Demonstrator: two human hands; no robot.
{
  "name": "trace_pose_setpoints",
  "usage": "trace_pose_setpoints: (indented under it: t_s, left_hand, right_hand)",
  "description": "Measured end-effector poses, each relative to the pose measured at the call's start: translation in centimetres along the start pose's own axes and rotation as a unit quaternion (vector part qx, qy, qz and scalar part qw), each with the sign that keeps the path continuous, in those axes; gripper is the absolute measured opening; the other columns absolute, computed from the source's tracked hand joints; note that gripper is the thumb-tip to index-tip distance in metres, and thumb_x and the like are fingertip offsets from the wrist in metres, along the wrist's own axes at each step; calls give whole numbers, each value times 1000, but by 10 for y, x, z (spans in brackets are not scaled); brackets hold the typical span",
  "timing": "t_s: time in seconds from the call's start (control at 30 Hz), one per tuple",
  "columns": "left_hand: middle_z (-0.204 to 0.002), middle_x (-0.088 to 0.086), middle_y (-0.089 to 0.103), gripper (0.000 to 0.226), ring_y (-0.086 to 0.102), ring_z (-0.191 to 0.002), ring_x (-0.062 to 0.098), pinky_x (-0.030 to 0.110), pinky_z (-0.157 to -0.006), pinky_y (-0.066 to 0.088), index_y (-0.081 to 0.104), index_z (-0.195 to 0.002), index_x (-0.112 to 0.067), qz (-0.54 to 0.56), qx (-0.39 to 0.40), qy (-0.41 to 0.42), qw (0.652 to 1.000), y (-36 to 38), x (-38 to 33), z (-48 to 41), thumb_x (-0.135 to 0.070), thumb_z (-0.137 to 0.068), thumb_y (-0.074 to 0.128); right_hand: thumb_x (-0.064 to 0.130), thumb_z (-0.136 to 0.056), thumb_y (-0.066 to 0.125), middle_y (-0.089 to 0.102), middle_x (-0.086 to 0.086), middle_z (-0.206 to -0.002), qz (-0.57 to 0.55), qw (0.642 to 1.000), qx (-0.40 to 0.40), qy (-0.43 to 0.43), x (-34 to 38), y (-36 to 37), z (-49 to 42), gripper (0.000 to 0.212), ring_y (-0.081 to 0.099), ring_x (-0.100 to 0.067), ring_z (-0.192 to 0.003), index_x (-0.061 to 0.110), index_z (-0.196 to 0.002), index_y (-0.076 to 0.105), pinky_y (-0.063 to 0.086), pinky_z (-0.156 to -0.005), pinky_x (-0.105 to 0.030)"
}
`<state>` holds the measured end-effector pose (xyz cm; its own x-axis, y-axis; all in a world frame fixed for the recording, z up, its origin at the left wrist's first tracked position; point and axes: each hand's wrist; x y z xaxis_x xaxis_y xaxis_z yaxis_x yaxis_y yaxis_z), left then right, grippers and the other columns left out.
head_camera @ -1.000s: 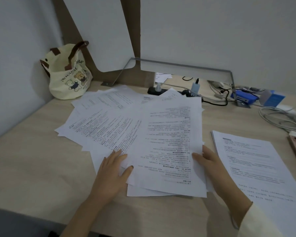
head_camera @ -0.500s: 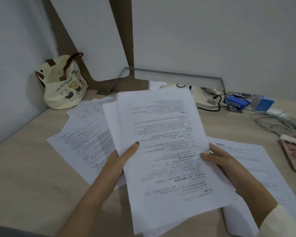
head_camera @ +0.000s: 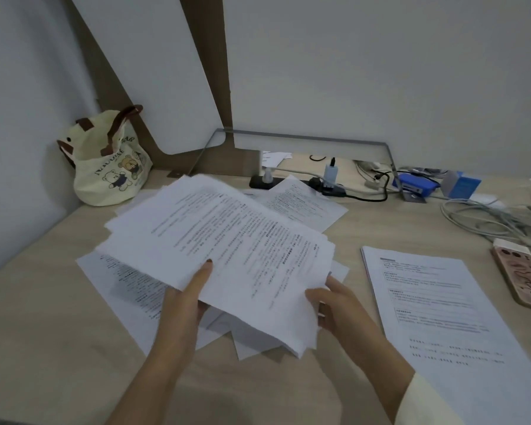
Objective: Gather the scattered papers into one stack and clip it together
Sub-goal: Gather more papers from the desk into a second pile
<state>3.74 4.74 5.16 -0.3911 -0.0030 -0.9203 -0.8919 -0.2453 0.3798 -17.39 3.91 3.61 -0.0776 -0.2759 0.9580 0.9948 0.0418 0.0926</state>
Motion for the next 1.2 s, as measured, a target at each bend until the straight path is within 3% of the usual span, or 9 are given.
trace_pose_setpoints:
  t_s: [0.13,0.33,0.47,0.6,0.67,0.73,0.87,1.03,1.2]
  left_hand:
    - [-110,-6,72,33,66,-103,12,30,-75,59,66,-112,-23,92,2,-11,996,-29,-24,-6,-35,-83,56]
    - [-119,9,67,85,69,-100,20,34,-69,60,71,-110,-19,111,140,-143,973,-48,-42,-7,-78,-51,59]
    - [-100,6,75,59,73,-82,19,37,-72,55,79,-85,-18,47,141,-161,976,-41,-34,-7,-59,-83,36]
    - [-79,-2,77,33,72,-72,9,24,-65,57,79,-65,-24,-53,184,-113,975,-34,-37,-3,-18,-86,54]
    - [-100,2,75,17,70,-95,14,20,-76,55,78,-89,-21,-108,302,-133,938,-34,-44,-3,-28,-78,68]
    - [-118,6,69,55,63,-111,22,27,-87,53,73,-106,-21,-131,365,-179,904,-39,-49,-5,-48,-58,80]
    - [-114,-3,71,47,66,-106,17,34,-93,51,72,-107,-30,-249,343,-195,885,-32,-48,-7,-54,-67,72]
    - [-97,-8,75,25,71,-90,12,31,-83,53,66,-111,-24,-246,169,-110,948,-26,-34,-14,-29,-88,55]
    - [-100,-1,75,22,71,-92,19,40,-85,53,66,-108,-23,-156,114,-95,977,-30,-23,-7,-22,-89,55]
  right_hand:
    - [2,-87,46,69,-6,-96,102,994,-43,23,23,-28,-7,25,63,-21,-82,14,-102,62,49,-63,-26]
    - [11,-89,50,64,-9,-97,277,955,-93,52,53,-68,-24,17,60,-20,-80,10,-102,61,46,-66,-27]
    - [13,-88,52,62,-13,-103,410,909,-72,28,67,-59,-34,22,55,-22,-87,9,-107,60,45,-79,-35]
    - [17,-85,54,56,-2,-84,461,885,-70,-21,74,-38,-39,5,50,-19,-79,16,-90,56,36,-60,-23]
    - [17,-84,54,58,-8,-89,485,870,-69,-51,77,-29,-40,16,51,-20,-77,10,-98,57,36,-61,-27]
    - [17,-82,54,57,-13,-86,520,847,-76,-82,81,-18,-40,17,52,-28,-78,4,-93,53,33,-62,-30]
    - [17,-85,53,55,-7,-78,561,813,-75,-136,85,8,-42,19,48,-23,-77,8,-102,53,34,-58,-30]
    - [27,-83,65,36,-6,-138,453,849,-190,-195,76,10,-48,58,30,-25,-131,18,-134,39,31,-105,-36]
    - [32,-86,62,48,-4,-136,159,982,-76,-65,55,13,-35,60,54,-18,-108,19,-138,35,47,-80,-27]
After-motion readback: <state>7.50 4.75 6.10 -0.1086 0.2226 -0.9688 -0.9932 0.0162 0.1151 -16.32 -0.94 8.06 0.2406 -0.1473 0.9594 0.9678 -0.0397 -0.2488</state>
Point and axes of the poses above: each hand's wrist, its own z-axis away from the middle knuckle, its own y-axis out of the palm, x = y × z
